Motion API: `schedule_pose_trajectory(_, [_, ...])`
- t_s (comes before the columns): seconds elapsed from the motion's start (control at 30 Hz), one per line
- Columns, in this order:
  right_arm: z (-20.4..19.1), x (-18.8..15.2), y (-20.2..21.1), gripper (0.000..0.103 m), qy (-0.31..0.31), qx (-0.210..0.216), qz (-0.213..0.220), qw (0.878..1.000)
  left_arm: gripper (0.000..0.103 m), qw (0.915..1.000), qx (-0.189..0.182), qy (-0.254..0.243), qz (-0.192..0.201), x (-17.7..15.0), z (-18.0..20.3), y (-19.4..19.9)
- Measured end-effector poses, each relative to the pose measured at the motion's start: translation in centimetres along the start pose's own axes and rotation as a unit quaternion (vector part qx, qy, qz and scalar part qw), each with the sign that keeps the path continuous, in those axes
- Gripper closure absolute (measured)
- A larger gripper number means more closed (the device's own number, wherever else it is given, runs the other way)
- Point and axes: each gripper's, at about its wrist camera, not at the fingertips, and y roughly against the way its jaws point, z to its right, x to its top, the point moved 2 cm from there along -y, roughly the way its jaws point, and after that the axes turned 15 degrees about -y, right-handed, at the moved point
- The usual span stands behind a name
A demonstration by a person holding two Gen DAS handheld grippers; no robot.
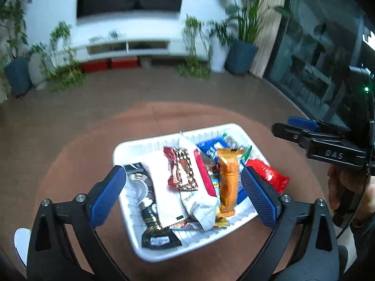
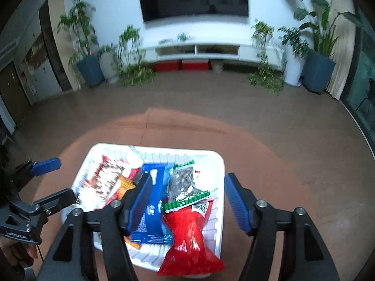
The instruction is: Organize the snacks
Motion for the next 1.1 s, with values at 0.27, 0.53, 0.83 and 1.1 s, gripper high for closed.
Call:
schedule_pose_trajectory(0.27, [-1.1,-3.8,12.1,0.0,-0.032,0.057,0.176,0.982,0.001,0.9916,0.111,0.019,0.063,-2.7,3.6,10.6])
schedule_pose_trajectory(0.53, [-2.2,-10.4,20.7,0.0,-0.037,0.048,0.262,0.963,0.0,0.9883,0.126,0.061,0.06,-7.8,6.8,16.5])
schedule_pose_trajectory(0.83, [-3.7,-16.7,24.1,0.0,-0.019,0.033,0.257,0.966,0.0,0.9808,0.179,0.073,0.019,-13.5,10.8,20.2])
schedule_pose_trajectory(1.1, [-4.2,-19.3,24.2,0.0,-0.023,0.01,0.224,0.974,0.001,0.9801,0.179,0.087,0.002,-15.7,12.0,22.0])
